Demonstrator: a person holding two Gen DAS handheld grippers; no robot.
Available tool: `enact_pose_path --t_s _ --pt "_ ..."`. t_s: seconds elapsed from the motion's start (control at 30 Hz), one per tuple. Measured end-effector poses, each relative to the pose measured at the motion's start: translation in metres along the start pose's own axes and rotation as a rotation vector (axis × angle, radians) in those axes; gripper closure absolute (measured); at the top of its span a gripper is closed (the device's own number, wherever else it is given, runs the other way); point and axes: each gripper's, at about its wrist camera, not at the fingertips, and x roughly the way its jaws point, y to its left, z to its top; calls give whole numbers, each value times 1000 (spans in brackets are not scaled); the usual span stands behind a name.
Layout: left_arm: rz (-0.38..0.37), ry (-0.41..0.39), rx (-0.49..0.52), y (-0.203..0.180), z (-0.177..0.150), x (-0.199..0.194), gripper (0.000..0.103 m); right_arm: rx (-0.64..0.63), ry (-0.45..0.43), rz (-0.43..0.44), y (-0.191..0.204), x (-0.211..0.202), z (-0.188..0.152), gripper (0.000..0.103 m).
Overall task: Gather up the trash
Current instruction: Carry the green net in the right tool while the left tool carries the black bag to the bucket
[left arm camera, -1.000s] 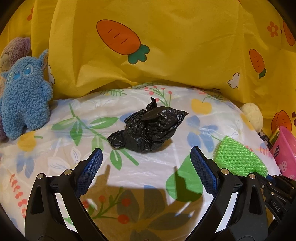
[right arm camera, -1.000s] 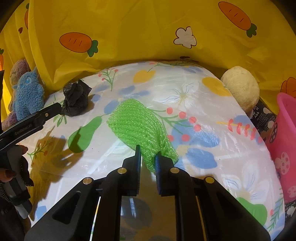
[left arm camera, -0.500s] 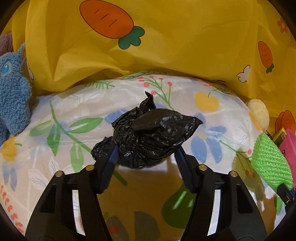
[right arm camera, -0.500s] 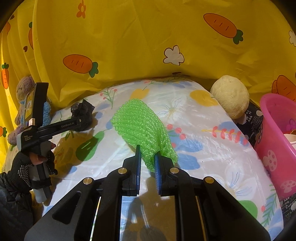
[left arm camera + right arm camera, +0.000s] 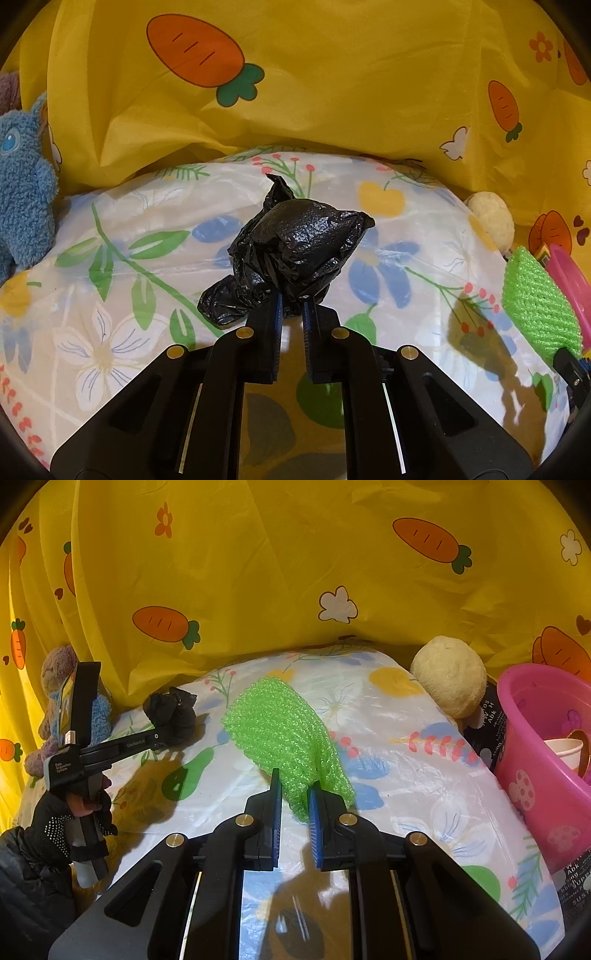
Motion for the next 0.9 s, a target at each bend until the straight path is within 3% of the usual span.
enact_pose_path --t_s 0.27,0.5,0.73,0.9 --pt "-78 -82 67 -41 -9 -53 94 34 -43 -8 -12 -26 -5 89" --pt "-190 -124 176 -105 -19 -89 94 70 -105 -41 -31 -59 -5 89" --pt "-329 -137 267 -192 -22 -103 94 119 -179 -153 -73 -98 0 89" --pt "-436 -103 330 -264 -27 -99 94 187 -234 -260 -117 -127 4 89"
